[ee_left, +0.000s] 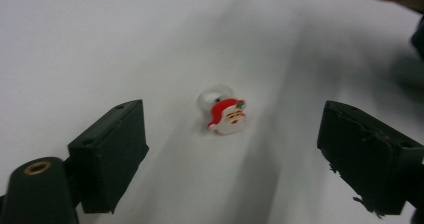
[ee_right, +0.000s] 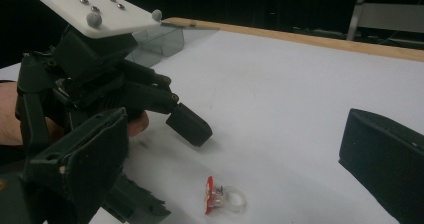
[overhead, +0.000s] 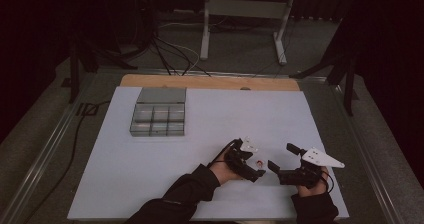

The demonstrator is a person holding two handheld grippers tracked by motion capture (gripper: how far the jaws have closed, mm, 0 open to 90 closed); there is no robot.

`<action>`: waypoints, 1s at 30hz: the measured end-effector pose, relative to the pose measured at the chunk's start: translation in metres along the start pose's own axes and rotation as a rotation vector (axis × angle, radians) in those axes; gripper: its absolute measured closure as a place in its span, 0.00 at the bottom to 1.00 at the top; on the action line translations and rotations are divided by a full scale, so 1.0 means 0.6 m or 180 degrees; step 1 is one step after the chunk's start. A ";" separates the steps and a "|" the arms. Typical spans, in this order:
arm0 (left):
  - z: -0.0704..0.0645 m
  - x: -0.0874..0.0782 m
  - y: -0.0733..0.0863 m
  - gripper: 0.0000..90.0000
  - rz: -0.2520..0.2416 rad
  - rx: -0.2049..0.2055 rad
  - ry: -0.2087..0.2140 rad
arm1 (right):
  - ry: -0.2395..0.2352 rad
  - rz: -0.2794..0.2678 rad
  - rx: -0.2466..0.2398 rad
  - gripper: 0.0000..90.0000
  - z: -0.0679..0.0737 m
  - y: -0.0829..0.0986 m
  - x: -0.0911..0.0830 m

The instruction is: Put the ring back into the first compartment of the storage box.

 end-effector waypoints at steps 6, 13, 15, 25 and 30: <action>-0.008 0.008 -0.003 0.22 0.0101 -0.0034 -0.0109 | 0.0004 0.0002 0.0012 0.00 -0.001 0.000 0.000; -0.014 0.021 -0.007 0.37 0.0189 -0.0082 -0.0188 | 0.0006 -0.0009 0.0015 0.00 -0.001 0.000 -0.001; -0.013 0.023 -0.009 0.41 0.0222 -0.0107 -0.0224 | 0.0002 -0.0016 0.0001 0.00 -0.001 0.000 -0.002; -0.021 0.035 -0.012 0.58 0.0296 -0.0157 -0.0271 | 0.0000 -0.0024 0.0005 0.00 -0.001 -0.001 -0.003; -0.023 0.037 -0.014 0.65 0.0316 -0.0138 -0.0338 | 0.0001 -0.0018 0.0001 0.00 0.000 -0.001 -0.003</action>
Point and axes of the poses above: each handheld gripper's, and its own axes: x roughly forward along the jaws, y roughly out of its underside, z roughly to its left, the point moved 1 cm from there along x, roughly forward along the jaws, and after that the axes turned 4 degrees about -y, right-handed, at the moved point
